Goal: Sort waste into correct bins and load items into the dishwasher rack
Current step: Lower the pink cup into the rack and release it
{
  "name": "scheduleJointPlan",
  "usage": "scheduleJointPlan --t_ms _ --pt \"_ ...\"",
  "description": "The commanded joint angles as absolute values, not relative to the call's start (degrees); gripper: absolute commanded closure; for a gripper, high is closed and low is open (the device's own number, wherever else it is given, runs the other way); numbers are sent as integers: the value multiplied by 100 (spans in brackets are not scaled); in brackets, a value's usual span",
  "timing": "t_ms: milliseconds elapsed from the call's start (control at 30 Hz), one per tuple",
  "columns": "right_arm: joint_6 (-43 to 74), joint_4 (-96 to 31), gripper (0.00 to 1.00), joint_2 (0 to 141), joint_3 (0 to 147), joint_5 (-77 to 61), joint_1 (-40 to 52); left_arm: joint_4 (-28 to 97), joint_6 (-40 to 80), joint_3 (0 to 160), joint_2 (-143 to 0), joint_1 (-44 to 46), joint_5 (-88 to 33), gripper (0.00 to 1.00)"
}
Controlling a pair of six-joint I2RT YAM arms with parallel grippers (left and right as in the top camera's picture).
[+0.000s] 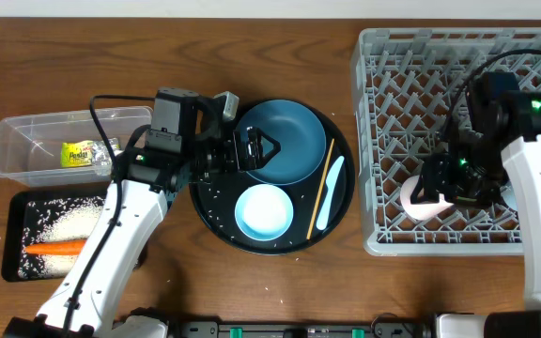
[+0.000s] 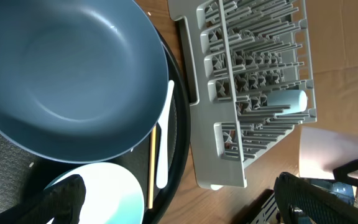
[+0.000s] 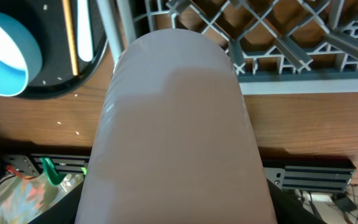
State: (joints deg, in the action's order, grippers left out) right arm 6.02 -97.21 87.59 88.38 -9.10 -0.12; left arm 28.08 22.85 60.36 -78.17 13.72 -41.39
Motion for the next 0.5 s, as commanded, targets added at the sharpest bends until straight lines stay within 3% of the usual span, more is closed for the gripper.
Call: scheduleJointPlan --t_ms 0,467 --pt "812 -9732 99 8814 8908 -794 58 2803 2250 6012 -7824 1352 -4084 2" --pt "1422 -9537 99 8816 8589 -506 526 2803 2250 6012 -7826 1352 -4084 2"
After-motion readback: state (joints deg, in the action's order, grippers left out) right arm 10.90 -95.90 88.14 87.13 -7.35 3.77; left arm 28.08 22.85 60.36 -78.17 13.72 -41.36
